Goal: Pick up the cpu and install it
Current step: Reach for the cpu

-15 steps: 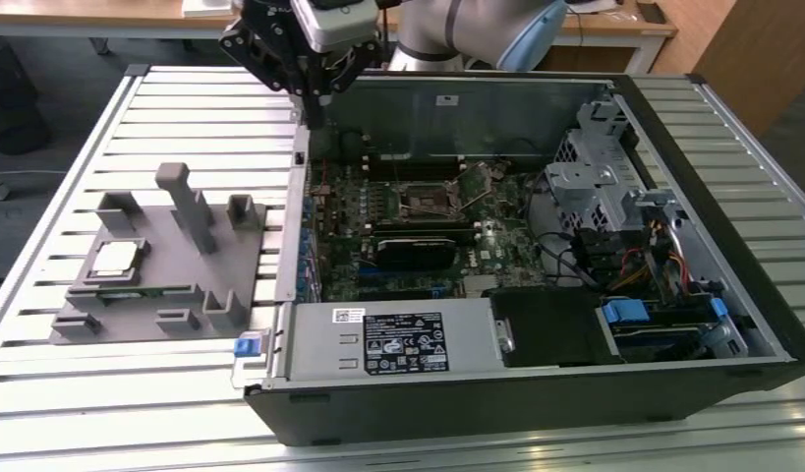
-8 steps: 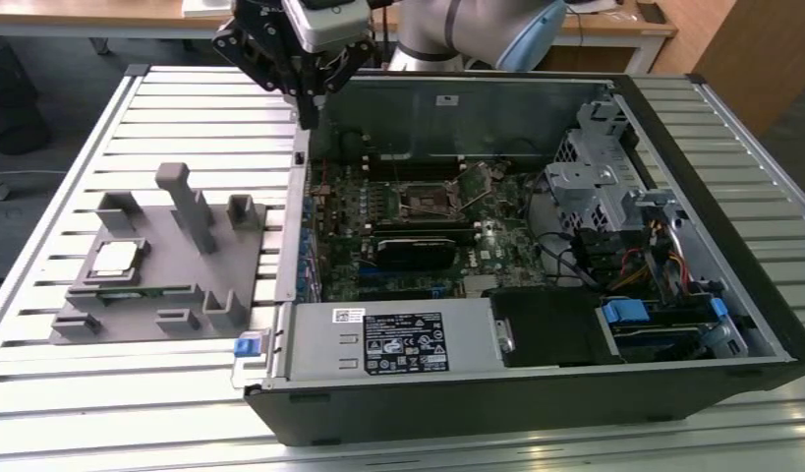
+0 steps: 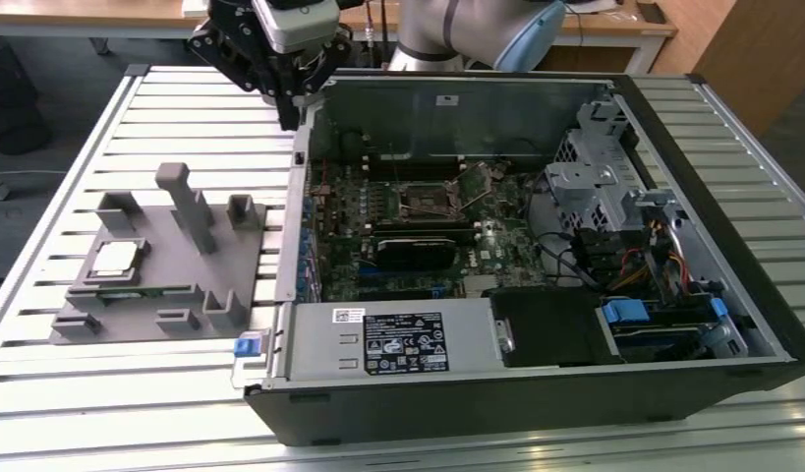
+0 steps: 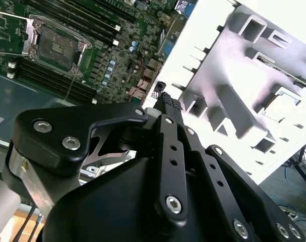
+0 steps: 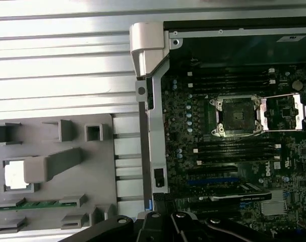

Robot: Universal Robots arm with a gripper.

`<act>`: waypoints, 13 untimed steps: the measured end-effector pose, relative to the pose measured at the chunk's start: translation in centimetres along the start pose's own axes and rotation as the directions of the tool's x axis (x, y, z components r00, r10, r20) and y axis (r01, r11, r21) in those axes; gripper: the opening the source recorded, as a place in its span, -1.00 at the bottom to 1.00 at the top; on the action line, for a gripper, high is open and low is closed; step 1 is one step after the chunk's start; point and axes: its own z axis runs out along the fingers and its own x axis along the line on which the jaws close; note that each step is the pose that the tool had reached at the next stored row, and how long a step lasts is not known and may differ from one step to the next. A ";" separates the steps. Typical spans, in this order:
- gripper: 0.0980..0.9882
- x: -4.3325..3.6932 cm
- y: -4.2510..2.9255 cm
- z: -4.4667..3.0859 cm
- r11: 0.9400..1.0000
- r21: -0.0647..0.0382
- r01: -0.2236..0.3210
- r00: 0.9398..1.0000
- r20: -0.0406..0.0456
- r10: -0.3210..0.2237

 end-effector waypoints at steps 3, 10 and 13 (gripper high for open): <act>-0.98 0.11 -0.01 0.00 1.000 0.000 0.000 1.000 0.000 0.000; -0.98 0.36 -0.03 0.02 1.000 0.000 0.000 1.000 0.000 0.000; -0.98 0.49 -0.04 0.03 1.000 0.000 0.000 1.000 0.000 0.000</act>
